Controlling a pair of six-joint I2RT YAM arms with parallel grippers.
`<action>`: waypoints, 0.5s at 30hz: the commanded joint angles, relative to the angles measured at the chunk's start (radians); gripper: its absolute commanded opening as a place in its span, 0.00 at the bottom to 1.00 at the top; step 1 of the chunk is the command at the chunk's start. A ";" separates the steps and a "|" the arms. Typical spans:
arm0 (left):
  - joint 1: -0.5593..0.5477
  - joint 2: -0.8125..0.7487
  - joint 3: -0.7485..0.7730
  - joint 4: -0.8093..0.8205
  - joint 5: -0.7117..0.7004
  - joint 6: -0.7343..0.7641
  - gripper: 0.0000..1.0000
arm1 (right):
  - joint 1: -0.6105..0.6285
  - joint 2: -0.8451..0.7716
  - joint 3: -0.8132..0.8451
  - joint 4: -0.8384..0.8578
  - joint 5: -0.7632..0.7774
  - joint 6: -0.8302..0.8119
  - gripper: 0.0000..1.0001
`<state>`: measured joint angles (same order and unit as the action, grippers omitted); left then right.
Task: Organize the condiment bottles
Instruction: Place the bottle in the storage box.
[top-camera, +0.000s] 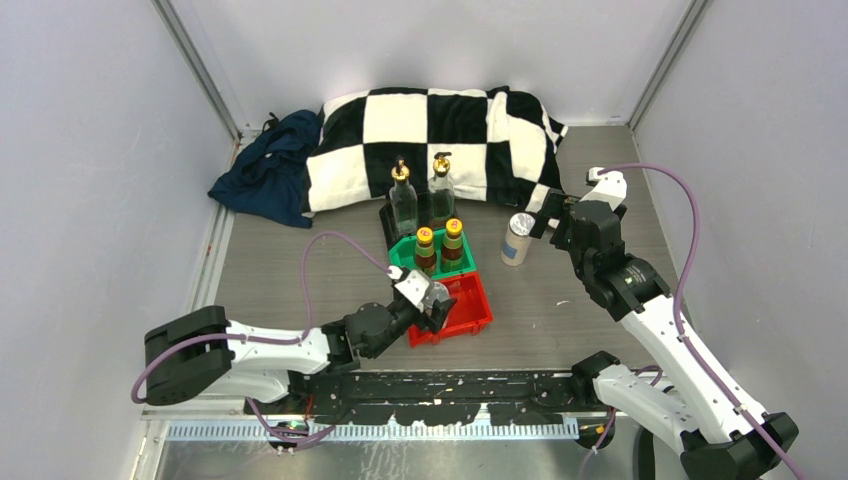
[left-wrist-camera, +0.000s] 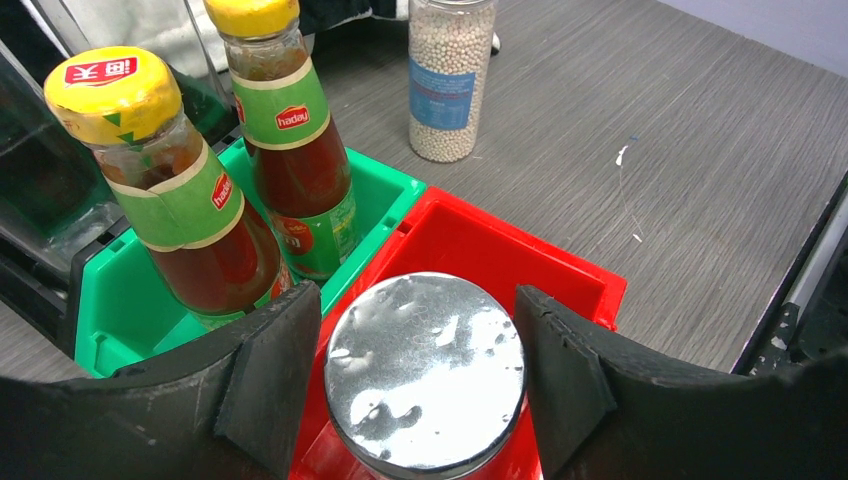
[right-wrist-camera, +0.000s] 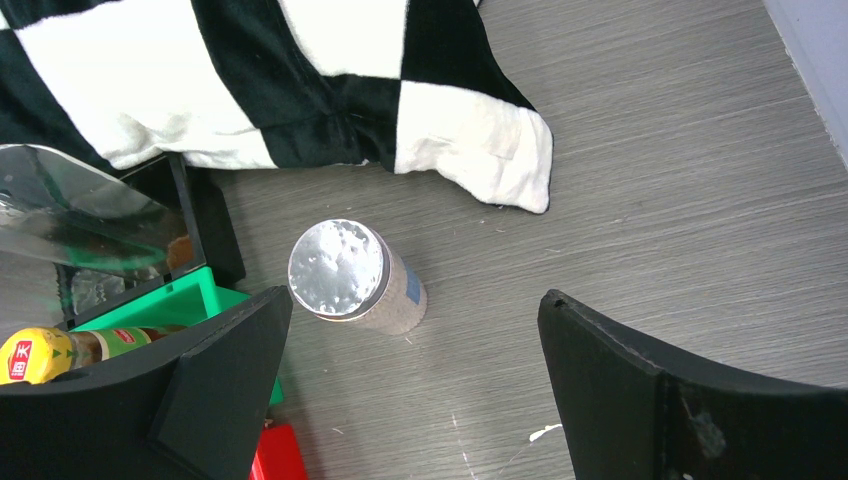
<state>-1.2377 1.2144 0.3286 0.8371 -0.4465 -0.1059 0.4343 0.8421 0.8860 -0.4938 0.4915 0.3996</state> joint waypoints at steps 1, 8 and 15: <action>-0.005 -0.022 0.045 -0.001 -0.026 -0.015 0.73 | -0.005 -0.008 0.002 0.032 -0.003 0.011 1.00; -0.005 -0.013 0.079 -0.040 -0.015 -0.004 0.77 | -0.005 -0.008 0.002 0.031 0.000 0.012 1.00; -0.005 -0.027 0.104 -0.082 -0.045 0.011 0.81 | -0.006 -0.008 0.004 0.032 -0.001 0.011 1.00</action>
<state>-1.2377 1.2140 0.3946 0.7601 -0.4522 -0.1036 0.4343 0.8421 0.8860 -0.4938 0.4915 0.3996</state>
